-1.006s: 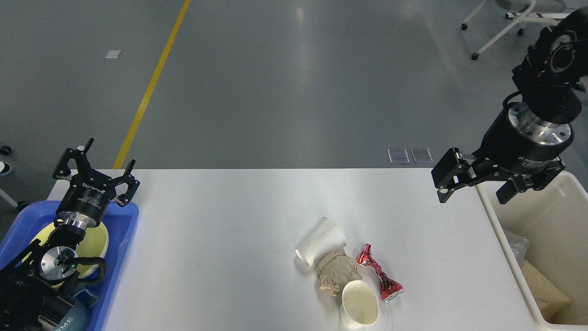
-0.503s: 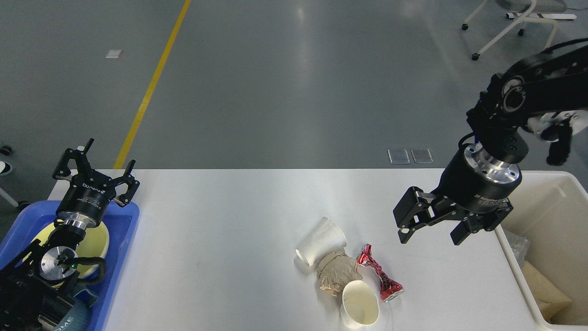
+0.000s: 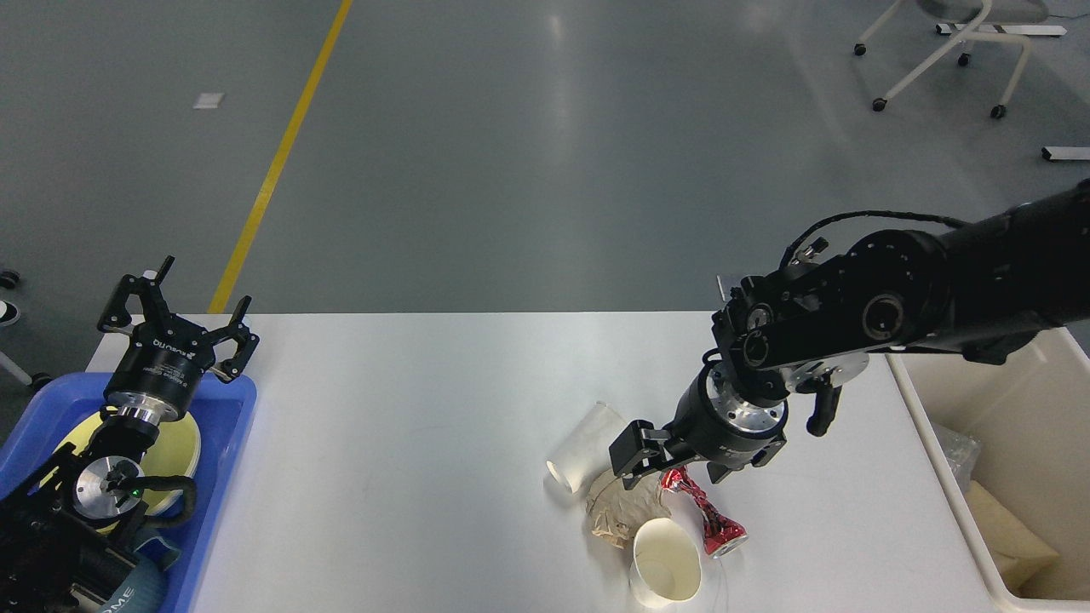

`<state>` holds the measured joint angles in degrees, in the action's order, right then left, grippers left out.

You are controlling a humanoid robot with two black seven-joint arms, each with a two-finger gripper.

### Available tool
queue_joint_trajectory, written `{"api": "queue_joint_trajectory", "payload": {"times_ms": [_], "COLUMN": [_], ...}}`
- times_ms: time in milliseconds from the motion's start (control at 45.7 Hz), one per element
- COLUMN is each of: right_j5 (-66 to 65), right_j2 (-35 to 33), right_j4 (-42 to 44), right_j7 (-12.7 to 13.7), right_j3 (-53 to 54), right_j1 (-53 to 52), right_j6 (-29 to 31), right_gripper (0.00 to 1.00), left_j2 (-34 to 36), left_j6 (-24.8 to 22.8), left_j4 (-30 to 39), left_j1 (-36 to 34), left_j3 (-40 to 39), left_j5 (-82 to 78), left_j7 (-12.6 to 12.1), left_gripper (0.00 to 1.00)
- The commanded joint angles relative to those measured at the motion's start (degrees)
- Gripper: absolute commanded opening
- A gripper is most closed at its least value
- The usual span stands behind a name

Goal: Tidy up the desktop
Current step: 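Move the right gripper to the brown paper scrap and grasp it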

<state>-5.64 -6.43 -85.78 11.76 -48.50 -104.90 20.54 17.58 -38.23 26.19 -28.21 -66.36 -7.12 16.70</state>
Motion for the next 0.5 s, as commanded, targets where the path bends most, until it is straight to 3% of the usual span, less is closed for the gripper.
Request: {"api": "queue_joint_trajectory", "payload": {"times_ms": [0,131,481], "right_j5": [-1.0,-1.1,-8.3], "right_j2": [6.5,12.1,15.0], "right_j4": [8.4,16.7,27.1], "right_j7": [0.2,0.2,0.2], "right_j3": [0.6,0.6,-0.5], "right_j1": [5.7,10.7,21.1], "right_j6": [-0.7,-0.9,-0.9], "right_gripper": [1.0,1.0,1.0], "left_j2": [0.0,0.0,0.0], "left_j6": [0.0,0.0,0.0], "left_j4": [0.0,0.0,0.0], "left_j1": [0.0,0.0,0.0], "left_j3": [0.0,0.0,0.0], "left_j5": [0.0,0.0,0.0], "left_j7": [0.0,0.0,0.0], "left_gripper": [0.96,0.96,0.96]}}
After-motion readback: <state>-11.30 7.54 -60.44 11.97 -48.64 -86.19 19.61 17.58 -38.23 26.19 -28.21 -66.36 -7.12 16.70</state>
